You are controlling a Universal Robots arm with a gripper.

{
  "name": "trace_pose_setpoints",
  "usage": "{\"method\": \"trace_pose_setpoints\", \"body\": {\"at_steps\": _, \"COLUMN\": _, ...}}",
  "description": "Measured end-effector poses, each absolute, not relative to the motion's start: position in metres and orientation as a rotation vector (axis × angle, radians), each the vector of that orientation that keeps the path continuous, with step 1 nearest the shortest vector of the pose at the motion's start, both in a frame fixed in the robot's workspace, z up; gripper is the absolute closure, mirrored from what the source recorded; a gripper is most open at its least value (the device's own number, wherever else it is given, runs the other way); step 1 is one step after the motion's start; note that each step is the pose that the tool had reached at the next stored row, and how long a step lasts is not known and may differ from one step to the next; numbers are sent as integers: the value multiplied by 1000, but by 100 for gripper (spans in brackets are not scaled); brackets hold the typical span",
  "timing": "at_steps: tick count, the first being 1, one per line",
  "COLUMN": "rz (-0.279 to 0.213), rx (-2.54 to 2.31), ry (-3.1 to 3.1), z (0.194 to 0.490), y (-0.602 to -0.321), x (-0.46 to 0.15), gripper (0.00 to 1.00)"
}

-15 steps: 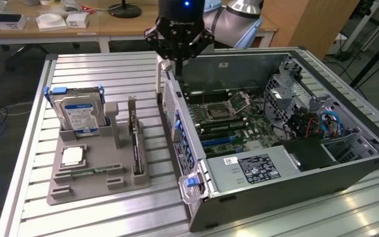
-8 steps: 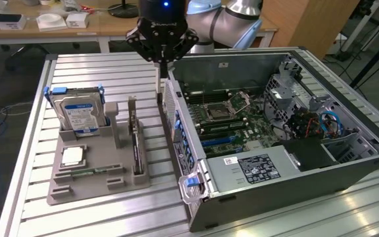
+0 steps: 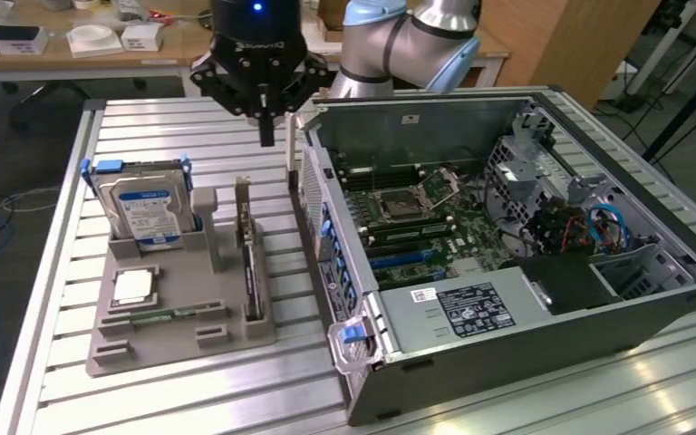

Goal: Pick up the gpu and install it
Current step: 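Reach for the gpu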

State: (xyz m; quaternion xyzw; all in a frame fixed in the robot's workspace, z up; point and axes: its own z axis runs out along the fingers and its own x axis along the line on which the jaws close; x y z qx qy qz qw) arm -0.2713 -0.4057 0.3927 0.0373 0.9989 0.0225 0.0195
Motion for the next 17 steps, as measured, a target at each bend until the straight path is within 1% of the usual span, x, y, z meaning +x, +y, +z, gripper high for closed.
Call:
{"method": "trace_pose_setpoints", "body": {"at_steps": 11, "rz": 70, "rx": 116, "ry": 3099, "z": 393, "y": -406, "x": -308, "gripper": 89}}
{"method": "trace_pose_setpoints", "body": {"at_steps": 17, "rz": 70, "rx": 116, "ry": 3100, "z": 393, "y": -406, "x": -309, "gripper": 89}}
